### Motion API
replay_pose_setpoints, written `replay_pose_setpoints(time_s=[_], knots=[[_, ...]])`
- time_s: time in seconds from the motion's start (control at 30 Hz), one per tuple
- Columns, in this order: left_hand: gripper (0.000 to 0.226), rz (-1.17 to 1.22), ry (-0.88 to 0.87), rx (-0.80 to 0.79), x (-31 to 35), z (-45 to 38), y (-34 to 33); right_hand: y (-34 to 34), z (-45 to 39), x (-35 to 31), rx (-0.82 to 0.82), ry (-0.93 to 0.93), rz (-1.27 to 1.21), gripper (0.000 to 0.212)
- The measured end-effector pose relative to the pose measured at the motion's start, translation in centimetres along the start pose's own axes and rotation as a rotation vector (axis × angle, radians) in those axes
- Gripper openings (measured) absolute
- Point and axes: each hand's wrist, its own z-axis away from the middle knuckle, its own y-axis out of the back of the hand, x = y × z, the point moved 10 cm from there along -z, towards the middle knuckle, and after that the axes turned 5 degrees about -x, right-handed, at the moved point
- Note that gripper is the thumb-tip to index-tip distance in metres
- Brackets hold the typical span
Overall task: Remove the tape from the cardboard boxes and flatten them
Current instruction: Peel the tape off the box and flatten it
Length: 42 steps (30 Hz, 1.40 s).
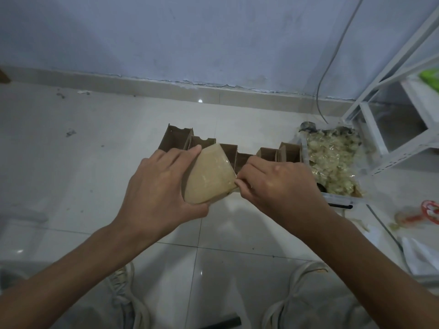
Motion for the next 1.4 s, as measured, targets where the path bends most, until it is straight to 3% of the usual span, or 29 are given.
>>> replay_pose_setpoints(time_s=[0.17, 0.33, 0.63, 0.77, 0.97, 1.1, 1.17, 1.4], knots=[[0.103, -0.043, 0.014, -0.028, -0.4, 0.1, -0.7, -0.8, 0.0, -0.3, -0.024, -0.002, 0.038, 0.03], [0.103, -0.091, 0.023, -0.055, -0.5, -0.2, -0.8, -1.5, 0.3, -0.8, -0.055, 0.064, -0.01, 0.011], [0.102, -0.109, 0.085, -0.129, -0.6, 0.2, -2.2, -4.6, 0.9, -2.0, -0.193, 0.052, 0.036, 0.039], [0.099, -0.119, 0.067, -0.169, -0.2, 0.8, -3.2, -6.5, 1.5, -2.8, -0.266, 0.076, -0.039, 0.04], [0.099, -0.092, 0.023, -0.137, 0.2, 0.8, -1.9, -4.9, 0.7, -0.8, -0.15, 0.005, -0.237, 0.01], [0.098, -0.09, -0.085, -0.098, 0.5, 0.6, -0.8, -2.9, 0.8, 3.1, -0.124, -0.248, -0.506, 0.036], [0.097, -0.061, -0.108, -0.098, 0.7, 0.5, -0.4, -3.1, 0.6, 3.4, -0.161, -0.281, -0.605, 0.047], [0.098, -0.018, -0.172, -0.121, 1.2, 0.3, -0.2, -3.0, 0.0, 2.9, -0.089, -0.222, -0.541, 0.032]])
